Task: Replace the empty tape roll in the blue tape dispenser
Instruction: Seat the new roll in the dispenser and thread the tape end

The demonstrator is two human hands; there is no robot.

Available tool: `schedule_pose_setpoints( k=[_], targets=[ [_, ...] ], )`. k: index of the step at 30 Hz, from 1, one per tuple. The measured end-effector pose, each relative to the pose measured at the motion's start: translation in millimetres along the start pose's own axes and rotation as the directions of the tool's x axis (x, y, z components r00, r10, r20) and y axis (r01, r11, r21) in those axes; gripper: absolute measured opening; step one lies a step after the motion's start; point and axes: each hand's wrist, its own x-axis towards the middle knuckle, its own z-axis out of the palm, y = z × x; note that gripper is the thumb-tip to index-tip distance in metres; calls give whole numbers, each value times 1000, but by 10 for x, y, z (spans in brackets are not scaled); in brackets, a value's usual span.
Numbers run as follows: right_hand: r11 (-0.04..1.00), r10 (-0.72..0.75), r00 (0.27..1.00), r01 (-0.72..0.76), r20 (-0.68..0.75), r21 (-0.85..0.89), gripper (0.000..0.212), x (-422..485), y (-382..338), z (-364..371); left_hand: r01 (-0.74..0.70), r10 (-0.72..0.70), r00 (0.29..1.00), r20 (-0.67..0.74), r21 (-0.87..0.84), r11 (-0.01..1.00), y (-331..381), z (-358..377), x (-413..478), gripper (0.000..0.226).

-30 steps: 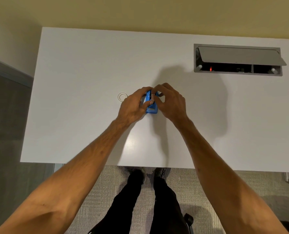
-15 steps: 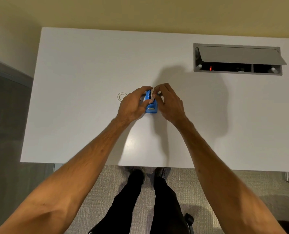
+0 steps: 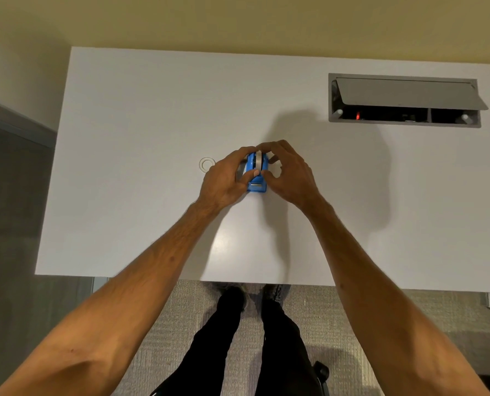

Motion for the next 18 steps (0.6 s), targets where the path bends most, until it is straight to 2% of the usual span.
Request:
schedule_pose_setpoints(
  k=[6,11,18],
  targets=[
    [996,-53,998,55,35,-73,49,24,55,33,-1,2,1000,18,-19,1000,31,-23,-19,53],
    [990,-44,999,47,30,-130,47,66,85,48,-5,10,998,61,-81,997,20,-57,-24,56],
    [993,-24,999,29,36,-118,44,59,60,17,11,1,994,106,-118,993,-56,-17,-22,59]
  ],
)
